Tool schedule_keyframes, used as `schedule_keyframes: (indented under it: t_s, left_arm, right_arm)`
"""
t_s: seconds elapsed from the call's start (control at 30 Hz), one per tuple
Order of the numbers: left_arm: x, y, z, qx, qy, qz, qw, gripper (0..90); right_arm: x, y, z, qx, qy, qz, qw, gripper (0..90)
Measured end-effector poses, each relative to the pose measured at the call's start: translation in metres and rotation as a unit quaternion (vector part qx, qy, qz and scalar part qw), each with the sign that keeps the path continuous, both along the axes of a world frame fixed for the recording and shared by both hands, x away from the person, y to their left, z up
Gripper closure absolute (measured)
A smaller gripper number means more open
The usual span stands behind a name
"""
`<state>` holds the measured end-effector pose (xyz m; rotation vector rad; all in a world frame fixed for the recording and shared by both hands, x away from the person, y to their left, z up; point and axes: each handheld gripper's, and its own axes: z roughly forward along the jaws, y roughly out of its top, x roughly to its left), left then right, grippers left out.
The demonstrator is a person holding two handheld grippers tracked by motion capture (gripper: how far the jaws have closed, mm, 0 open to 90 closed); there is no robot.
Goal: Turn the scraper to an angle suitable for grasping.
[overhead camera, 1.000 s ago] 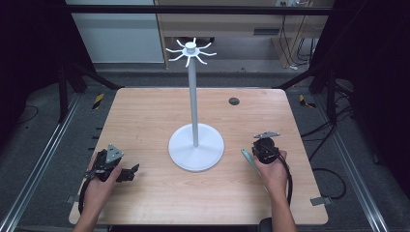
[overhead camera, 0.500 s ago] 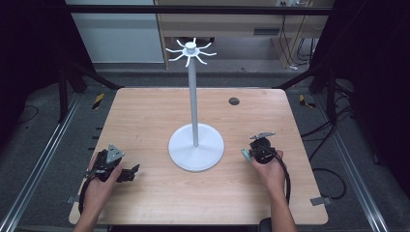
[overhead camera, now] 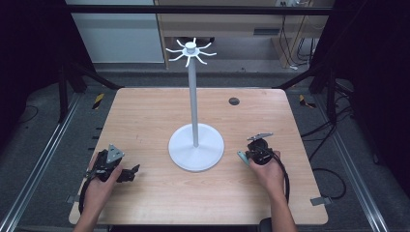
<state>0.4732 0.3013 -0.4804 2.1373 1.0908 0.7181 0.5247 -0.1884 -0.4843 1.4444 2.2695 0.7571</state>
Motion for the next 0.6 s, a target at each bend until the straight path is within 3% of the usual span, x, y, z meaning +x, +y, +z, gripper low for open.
schedule_keyframes:
  t_s: [0.37, 0.6]
  left_arm:
    - [0.000, -0.001, -0.001, 0.003, 0.004, -0.004, 1.0000, 2.9]
    - [0.000, -0.001, 0.000, 0.003, 0.004, -0.004, 1.0000, 2.9]
  right_arm:
    - [-0.013, 0.015, 0.003, 0.007, 0.013, 0.050, 0.9986, 90.0]
    - [-0.015, 0.018, 0.004, 0.000, 0.013, 0.061, 0.9980, 90.0]
